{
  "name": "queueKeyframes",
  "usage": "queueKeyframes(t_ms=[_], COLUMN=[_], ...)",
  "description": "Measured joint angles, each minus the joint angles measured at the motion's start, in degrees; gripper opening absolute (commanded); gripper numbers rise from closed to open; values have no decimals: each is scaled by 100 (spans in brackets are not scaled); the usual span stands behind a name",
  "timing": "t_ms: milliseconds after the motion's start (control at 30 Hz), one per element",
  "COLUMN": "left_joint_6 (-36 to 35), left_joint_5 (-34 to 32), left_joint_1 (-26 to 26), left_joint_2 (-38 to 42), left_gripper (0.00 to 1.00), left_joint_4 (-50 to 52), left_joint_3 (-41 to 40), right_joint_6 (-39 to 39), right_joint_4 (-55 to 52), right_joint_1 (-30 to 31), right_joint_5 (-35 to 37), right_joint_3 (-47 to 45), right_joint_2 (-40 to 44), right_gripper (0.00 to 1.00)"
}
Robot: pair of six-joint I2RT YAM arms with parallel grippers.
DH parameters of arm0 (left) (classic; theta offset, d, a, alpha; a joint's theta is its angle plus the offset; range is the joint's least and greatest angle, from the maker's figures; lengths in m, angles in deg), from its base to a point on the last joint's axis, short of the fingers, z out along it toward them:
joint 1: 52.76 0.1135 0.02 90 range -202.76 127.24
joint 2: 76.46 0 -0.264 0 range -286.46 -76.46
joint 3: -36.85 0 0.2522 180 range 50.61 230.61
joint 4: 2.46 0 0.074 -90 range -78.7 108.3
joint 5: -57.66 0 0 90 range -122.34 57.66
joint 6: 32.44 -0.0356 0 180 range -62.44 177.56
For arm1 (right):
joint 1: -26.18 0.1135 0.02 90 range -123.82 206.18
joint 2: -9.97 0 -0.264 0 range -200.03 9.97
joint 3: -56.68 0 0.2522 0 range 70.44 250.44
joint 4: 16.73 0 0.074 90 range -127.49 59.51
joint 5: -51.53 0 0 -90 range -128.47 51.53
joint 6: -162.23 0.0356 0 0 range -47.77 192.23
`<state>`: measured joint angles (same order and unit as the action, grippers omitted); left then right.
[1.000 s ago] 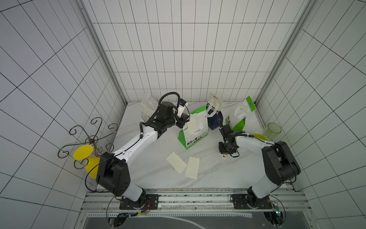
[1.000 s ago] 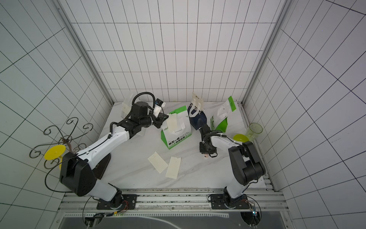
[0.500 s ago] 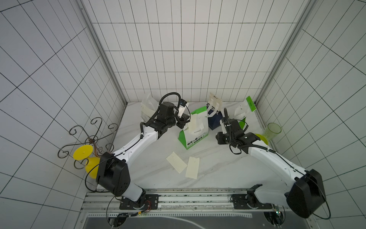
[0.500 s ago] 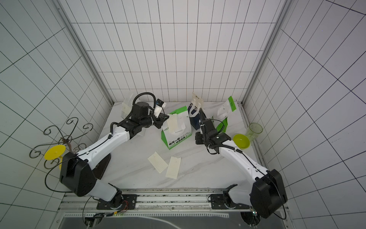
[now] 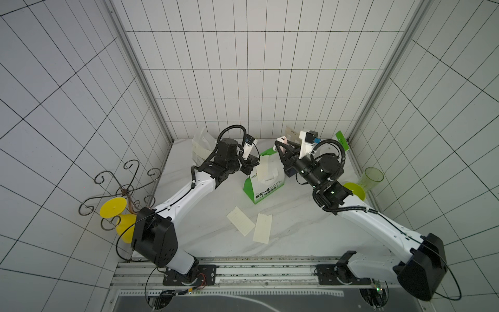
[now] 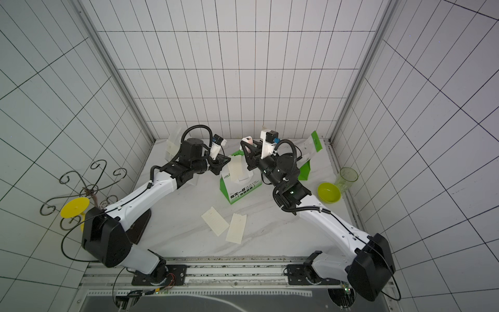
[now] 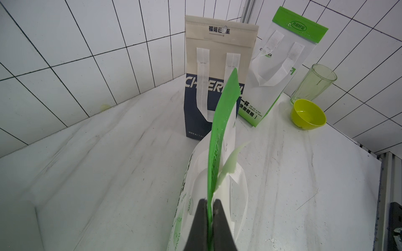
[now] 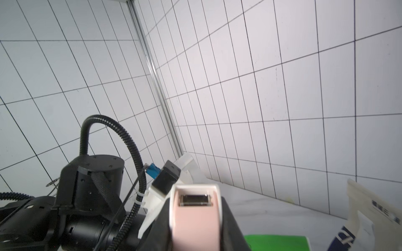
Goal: Staple the receipts to the bags
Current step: Place the stapler in the takeout bag.
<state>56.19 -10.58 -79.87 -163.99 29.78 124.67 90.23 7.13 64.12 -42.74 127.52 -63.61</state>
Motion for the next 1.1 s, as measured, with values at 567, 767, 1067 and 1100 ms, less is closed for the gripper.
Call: queueKeyframes(t_ms=[567,767,1067,1100], left_joint_6=[1198,1250,946,898], left_joint_5=[1235,1252,1110,1058], left_joint_1=[656,643,407,402], left_joint_2=[-61,-57,13,13], left_gripper=[0,0,0,0], left_joint_4=[-236,-262,-125,-105], left_joint_3=[-168,-168,-179,-181], right_joint_6=[-155,-151,-146,-155], right_joint_4=[1270,1270,1091,1038], right_joint_1=[426,535,367,326], right_joint_5=[140,236,271,269], right_joint_3=[-221,-485,-509,-503], right_joint_2=[-1010,-1187,-1685,-1744], right_gripper=[0,0,0,0])
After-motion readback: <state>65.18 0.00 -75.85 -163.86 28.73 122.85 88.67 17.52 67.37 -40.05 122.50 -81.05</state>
